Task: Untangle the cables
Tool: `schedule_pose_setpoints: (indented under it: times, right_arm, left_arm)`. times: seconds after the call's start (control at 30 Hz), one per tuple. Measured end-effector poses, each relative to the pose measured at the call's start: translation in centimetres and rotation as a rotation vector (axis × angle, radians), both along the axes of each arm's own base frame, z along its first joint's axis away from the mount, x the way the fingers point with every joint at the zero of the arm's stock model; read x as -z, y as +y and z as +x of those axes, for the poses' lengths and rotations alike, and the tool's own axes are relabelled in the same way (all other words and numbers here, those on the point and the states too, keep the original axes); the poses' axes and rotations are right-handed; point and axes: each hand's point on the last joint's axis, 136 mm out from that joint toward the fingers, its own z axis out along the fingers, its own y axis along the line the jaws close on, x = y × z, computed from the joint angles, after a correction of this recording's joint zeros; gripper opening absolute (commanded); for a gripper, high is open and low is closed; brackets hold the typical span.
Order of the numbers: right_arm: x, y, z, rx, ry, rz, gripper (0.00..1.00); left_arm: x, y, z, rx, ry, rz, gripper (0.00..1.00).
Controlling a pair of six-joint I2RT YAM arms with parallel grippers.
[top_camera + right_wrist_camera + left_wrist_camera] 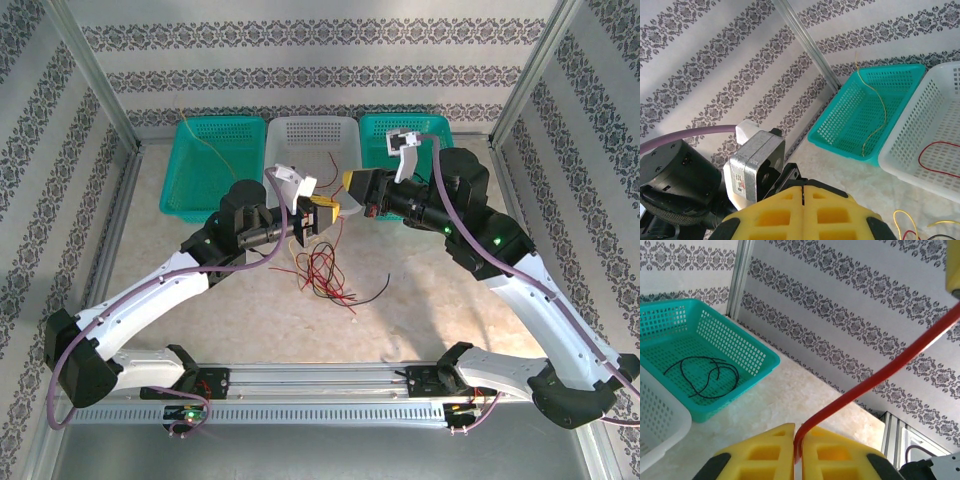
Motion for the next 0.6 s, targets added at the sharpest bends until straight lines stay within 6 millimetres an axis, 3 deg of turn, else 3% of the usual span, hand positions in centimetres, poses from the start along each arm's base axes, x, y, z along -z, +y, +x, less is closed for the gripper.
schedule_pose_setpoints:
  times: [0.1, 0.23, 0.3, 0.47, 0.6]
  right_arm:
    - [-0.3, -0.1, -0.2, -0.002, -0.006, 0.005, 0.0]
    - [-0.8, -0.5, -0.7, -0.002, -0.019, 0.015, 0.0]
    - [-1.0, -0.6, -0.8, -0.003, -0.024, 0.019, 0.0]
    - [-1.1, -0.6, -1.0, -0.009, -0.024, 0.024, 0.0]
    - [-1.2, -0.5, -1.1, -0.016, -0.023, 0.026, 0.0]
  left_arm:
    - [-0.5, -0.1, 0.1, -0.002, -0.007, -0.01, 0.06]
    - [-1.1, -0.3, 0.2, 0.002, -0.015, -0.025, 0.3]
    - [-1.3, -0.3, 0.2, 0.007, -0.017, -0.029, 0.35]
    - [-1.2, -0.4, 0.1, 0.014, -0.015, -0.029, 0.35]
    - [-1.2, -0.7, 0.3, 0.022, -0.018, -0.027, 0.22]
